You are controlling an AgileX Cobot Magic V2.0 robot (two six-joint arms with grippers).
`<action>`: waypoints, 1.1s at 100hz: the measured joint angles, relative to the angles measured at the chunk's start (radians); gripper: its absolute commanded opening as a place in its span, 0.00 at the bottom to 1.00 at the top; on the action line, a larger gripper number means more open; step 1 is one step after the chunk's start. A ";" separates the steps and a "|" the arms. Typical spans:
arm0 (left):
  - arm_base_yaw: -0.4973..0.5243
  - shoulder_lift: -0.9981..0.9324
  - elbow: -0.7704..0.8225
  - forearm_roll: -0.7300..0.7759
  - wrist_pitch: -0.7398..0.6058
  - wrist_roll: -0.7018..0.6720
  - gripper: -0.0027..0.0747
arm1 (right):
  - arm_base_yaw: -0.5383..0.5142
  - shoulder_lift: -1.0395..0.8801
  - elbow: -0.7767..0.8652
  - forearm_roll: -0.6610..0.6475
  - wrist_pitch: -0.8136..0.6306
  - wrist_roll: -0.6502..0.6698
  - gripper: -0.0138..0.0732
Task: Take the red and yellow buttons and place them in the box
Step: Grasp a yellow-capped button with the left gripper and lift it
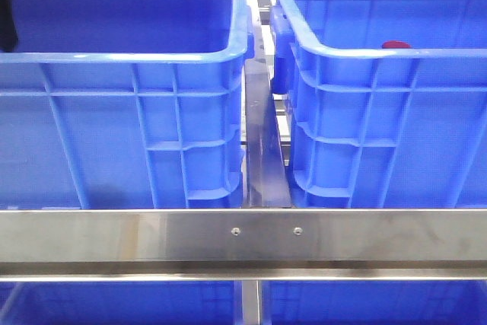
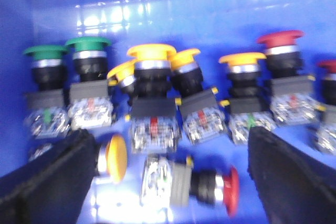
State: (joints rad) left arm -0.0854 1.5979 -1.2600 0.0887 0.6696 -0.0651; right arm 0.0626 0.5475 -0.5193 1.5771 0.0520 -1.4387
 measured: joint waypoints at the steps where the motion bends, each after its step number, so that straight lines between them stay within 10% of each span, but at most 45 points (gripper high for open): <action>1: 0.000 0.006 0.000 0.001 -0.002 0.000 0.74 | 0.000 0.000 0.000 0.000 0.000 0.000 0.08; 110: 0.057 0.179 -0.009 0.023 -0.142 0.000 0.74 | 0.000 0.000 0.000 0.000 0.000 0.000 0.08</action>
State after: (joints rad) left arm -0.0289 1.7770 -1.2691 0.1119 0.5276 -0.0651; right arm 0.0626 0.5475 -0.5193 1.5771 0.0520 -1.4387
